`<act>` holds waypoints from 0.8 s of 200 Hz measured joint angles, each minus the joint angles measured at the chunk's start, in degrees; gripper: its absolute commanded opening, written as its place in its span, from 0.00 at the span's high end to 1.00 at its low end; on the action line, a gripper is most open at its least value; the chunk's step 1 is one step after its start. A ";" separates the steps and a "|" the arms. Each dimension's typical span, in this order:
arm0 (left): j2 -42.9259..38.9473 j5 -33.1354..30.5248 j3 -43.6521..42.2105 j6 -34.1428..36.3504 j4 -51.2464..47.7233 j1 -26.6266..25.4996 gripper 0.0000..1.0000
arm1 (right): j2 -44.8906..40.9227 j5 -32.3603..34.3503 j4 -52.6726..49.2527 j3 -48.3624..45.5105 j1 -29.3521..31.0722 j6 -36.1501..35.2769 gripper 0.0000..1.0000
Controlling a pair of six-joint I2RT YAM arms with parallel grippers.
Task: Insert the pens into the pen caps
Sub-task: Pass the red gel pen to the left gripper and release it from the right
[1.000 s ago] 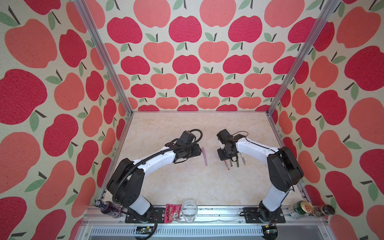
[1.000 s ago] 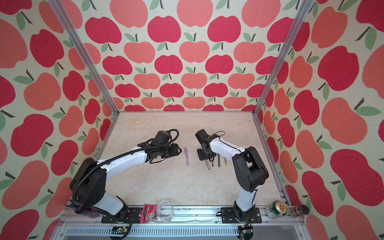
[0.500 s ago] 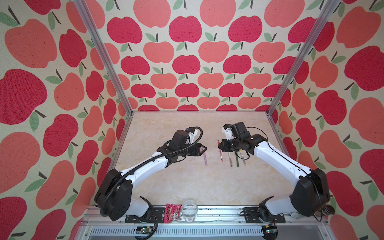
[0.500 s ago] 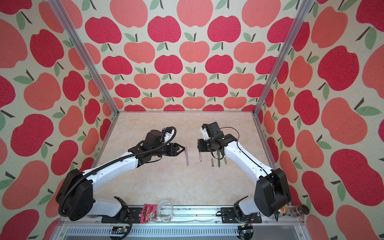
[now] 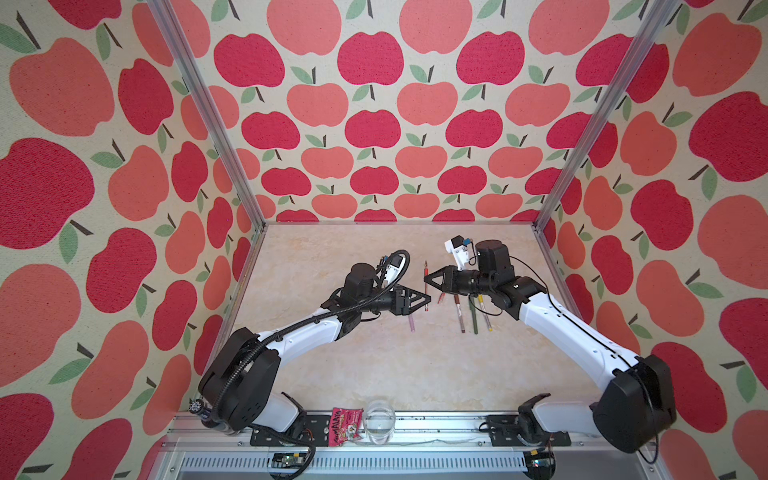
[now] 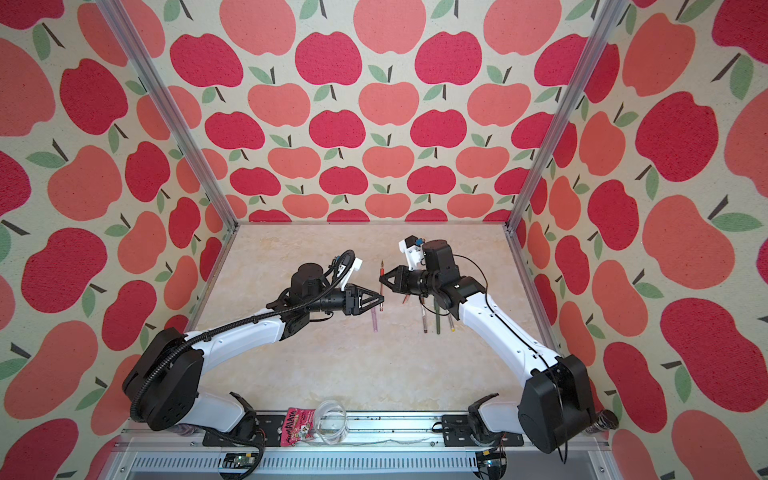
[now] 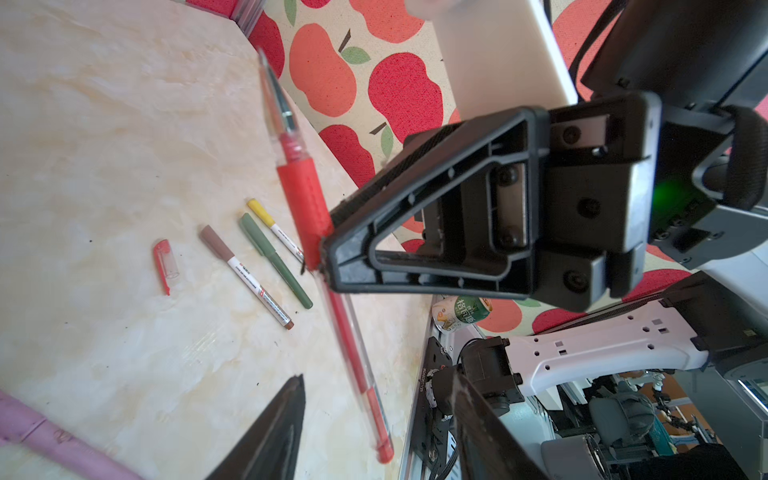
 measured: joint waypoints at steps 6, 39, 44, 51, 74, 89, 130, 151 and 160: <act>0.26 0.04 0.00 -0.11 0.37 0.00 0.44 | -0.07 -0.42 0.68 -0.37 0.02 0.44 0.94; 1.88 0.20 0.35 -1.36 1.75 0.00 0.58 | -0.70 -2.05 3.74 -2.25 0.26 2.89 0.94; 2.16 0.17 0.57 -1.53 1.77 0.00 0.60 | -0.81 -2.27 4.11 -2.45 0.26 3.10 0.94; 2.49 0.20 0.85 -1.95 1.90 0.00 0.64 | -0.94 -2.64 4.79 -2.73 0.26 3.43 0.94; 3.23 0.35 1.29 -2.97 2.60 0.00 0.80 | -1.16 -3.08 6.51 -3.26 0.26 4.17 0.94; 3.26 0.35 1.42 -3.54 2.86 0.00 0.88 | -1.16 -3.06 6.84 -3.50 0.26 4.20 0.93; 3.15 -0.15 1.53 -3.52 1.36 0.33 0.96 | -1.33 -2.82 6.25 -3.48 0.26 3.78 0.75; 2.47 -1.86 1.49 -2.89 -1.38 1.22 0.98 | -1.51 -1.03 2.38 -2.19 0.22 1.79 0.63; 1.75 -2.64 1.36 -2.36 -2.89 1.70 0.98 | -1.60 0.44 0.22 -1.09 0.13 1.20 0.63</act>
